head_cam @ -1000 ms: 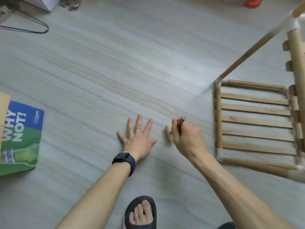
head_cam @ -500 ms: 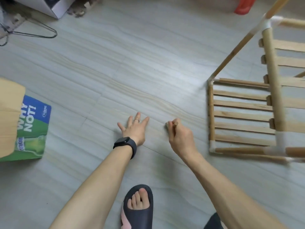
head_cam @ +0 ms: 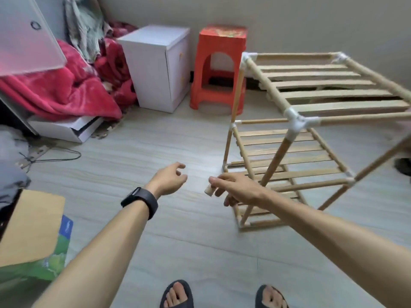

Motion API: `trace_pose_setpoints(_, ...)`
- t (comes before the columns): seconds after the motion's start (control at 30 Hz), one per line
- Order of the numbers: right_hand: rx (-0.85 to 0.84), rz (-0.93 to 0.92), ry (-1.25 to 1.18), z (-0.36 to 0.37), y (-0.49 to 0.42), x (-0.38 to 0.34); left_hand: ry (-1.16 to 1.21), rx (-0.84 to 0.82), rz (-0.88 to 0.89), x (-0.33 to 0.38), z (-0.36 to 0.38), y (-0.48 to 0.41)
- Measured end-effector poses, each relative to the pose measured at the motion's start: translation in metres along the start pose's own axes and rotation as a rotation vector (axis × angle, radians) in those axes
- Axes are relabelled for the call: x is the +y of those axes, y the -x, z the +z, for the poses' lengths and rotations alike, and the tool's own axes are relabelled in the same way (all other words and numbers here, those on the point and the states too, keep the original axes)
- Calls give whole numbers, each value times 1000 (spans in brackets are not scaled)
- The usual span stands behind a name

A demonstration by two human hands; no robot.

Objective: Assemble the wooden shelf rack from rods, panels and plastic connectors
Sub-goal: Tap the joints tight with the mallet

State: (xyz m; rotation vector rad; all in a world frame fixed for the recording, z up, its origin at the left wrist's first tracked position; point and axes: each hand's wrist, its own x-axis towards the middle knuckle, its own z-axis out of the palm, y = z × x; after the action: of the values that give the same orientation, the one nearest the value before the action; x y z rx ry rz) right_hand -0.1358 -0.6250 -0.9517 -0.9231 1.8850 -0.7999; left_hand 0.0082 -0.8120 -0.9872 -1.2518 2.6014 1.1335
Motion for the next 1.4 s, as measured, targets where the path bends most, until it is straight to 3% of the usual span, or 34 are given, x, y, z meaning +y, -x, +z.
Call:
trace_pose_setpoints(0.2,-106,-96,-196,-54,108,-27,269,246,243,102,-28,37)
trace_pose_setpoints(0.33,-107,-106,-383,-82,163,-12,243,302,424,164,-26,66)
trace_pose_setpoints(0.43,37,-44,-397,-100,189,2,184,284,502,203,-17,83)
trace_pose_setpoints(0.53,188,-60,-254,-116,211,23,123,284,549,233,-4,94)
trace_pose_setpoints(0.63,305,-89,-260,-133,240,50,32,298,589,256,15,97)
trace_pose_setpoints(0.77,646,-133,-333,-159,270,74,-186,397,622,270,39,88)
trace_pose_setpoints(0.87,863,-179,-208,-166,272,79,10,574,671,264,56,84)
trace_pose_setpoints(0.97,920,-290,-40,-169,263,63,420,476,528,247,72,83)
trace_pose_setpoints(1.13,861,-414,362,-165,232,14,281,463,539,217,76,80)
trace_pose_setpoints(1.2,825,-491,401,-160,219,-4,251,456,543,217,71,79)
trace_pose_setpoints(1.3,903,-659,339,-150,207,-22,200,407,550,218,66,78)
trace_pose_setpoints(1.4,868,-589,476,-143,199,-26,204,387,546,216,64,74)
